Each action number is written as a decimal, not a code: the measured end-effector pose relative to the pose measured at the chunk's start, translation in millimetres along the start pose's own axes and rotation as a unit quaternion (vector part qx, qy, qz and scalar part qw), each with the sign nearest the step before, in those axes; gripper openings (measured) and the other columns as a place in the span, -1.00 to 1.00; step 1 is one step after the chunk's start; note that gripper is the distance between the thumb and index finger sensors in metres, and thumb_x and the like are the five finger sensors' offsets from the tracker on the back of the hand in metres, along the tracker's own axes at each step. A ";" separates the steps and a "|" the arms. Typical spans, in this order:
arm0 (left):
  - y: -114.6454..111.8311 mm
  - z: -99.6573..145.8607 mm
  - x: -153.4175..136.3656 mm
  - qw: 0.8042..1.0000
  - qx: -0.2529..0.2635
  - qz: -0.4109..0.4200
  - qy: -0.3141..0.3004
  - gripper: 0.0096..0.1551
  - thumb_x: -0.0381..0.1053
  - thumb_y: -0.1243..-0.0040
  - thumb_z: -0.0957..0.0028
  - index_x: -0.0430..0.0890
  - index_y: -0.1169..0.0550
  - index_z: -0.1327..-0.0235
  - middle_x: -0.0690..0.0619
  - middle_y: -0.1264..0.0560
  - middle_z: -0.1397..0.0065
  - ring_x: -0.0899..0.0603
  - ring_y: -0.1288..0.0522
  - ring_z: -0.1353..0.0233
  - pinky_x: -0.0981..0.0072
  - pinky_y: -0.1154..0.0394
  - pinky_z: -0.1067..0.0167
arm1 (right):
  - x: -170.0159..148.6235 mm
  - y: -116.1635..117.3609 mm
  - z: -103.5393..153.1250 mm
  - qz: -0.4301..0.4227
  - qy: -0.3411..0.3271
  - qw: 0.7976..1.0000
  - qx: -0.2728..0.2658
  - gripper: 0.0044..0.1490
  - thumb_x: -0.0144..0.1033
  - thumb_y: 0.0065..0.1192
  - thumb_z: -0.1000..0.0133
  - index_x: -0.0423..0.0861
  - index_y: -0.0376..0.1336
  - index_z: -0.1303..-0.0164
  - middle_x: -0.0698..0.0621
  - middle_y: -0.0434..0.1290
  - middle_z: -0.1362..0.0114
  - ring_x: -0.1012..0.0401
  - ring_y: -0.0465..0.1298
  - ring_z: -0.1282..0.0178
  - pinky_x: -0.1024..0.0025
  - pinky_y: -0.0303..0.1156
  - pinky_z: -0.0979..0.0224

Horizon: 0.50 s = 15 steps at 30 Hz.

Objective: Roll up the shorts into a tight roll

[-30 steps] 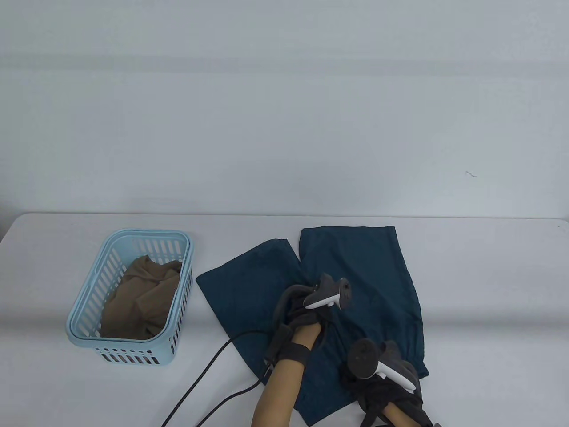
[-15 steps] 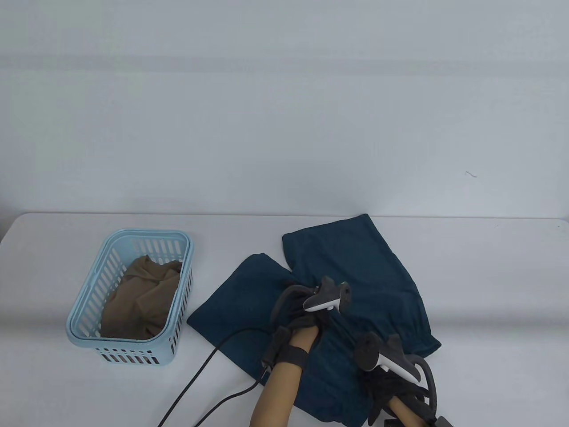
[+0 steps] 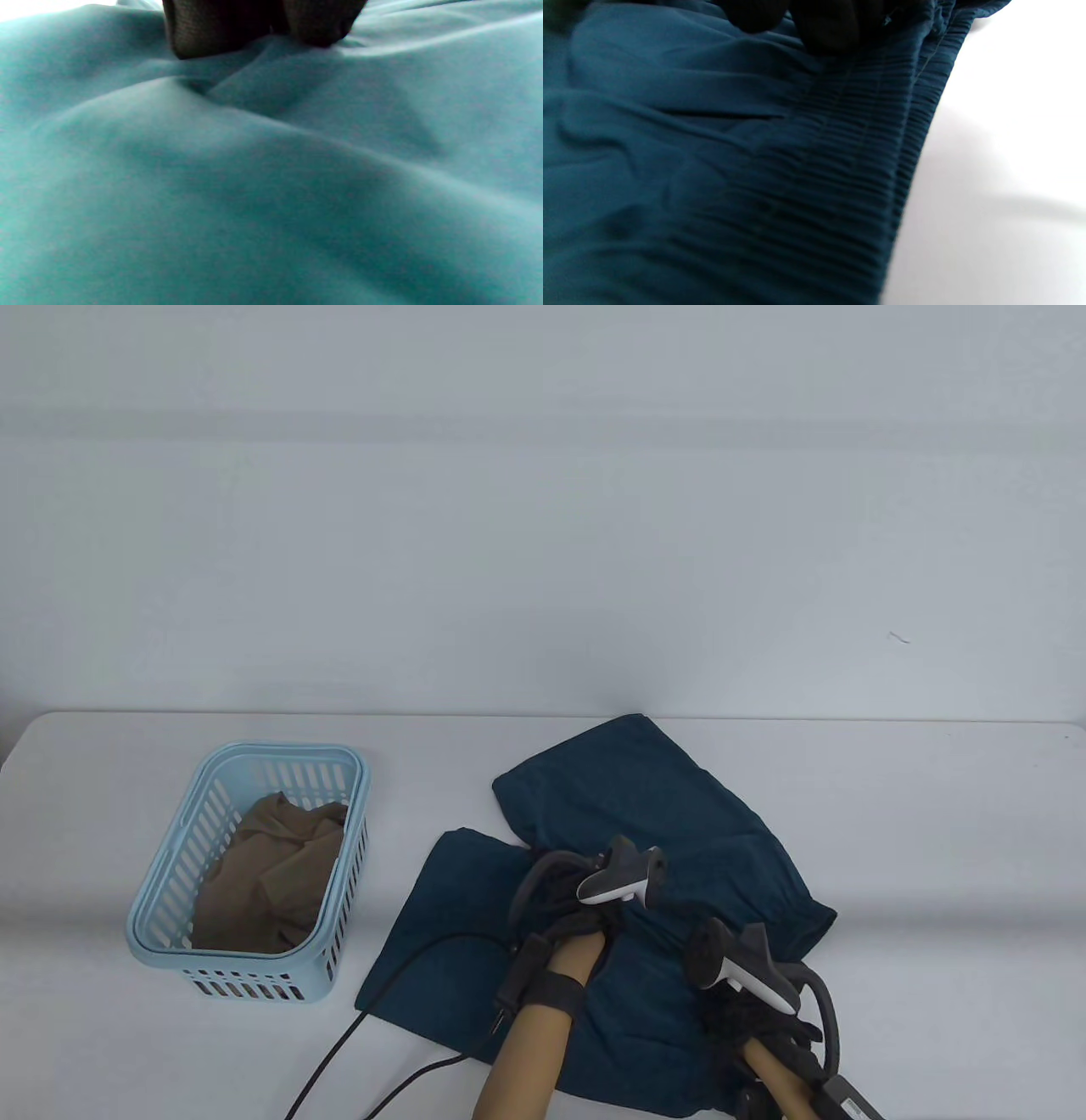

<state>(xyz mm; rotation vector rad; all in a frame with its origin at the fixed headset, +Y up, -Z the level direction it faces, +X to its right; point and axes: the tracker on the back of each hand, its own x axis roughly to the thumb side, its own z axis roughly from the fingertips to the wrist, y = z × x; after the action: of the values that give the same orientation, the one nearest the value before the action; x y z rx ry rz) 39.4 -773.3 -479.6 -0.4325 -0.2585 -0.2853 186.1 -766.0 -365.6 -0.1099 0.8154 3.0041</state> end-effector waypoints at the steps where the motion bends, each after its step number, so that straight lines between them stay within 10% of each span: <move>1: -0.7 1.4 -1.4 1.000 -0.003 0.001 0.003 -0.45 -0.07 -0.02 -0.19 -0.08 -0.25 -0.45 -0.17 -0.28 -0.52 -0.28 -0.39 -0.48 -0.59 0.10 -0.37 | 0.1 -0.8 -1.9 0.002 0.003 1.000 0.000 -0.36 -0.22 -0.11 -0.25 -0.30 0.13 -0.45 -0.23 -0.04 -0.69 -0.22 -0.11 -0.68 -0.50 -0.38 -0.46; 15: -11.1 11.1 -16.1 1.000 -0.015 0.021 0.009 -0.46 -0.08 -0.01 -0.20 -0.16 -0.25 -0.42 -0.20 -0.30 -0.42 -0.27 -0.41 -0.38 -0.57 0.06 -0.38 | -1.4 -17.6 -39.9 -0.008 0.033 0.999 0.003 -0.32 -0.21 -0.11 -0.25 -0.35 0.07 -0.46 -0.24 -0.14 -0.70 -0.22 -0.19 -0.69 -0.49 -0.39 -0.48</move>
<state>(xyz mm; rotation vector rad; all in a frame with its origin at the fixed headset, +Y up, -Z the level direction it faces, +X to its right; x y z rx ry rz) 18.8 -774.5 -470.6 -0.4636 -0.2277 -0.2513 190.7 -771.0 -408.6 -0.2149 0.8250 2.9980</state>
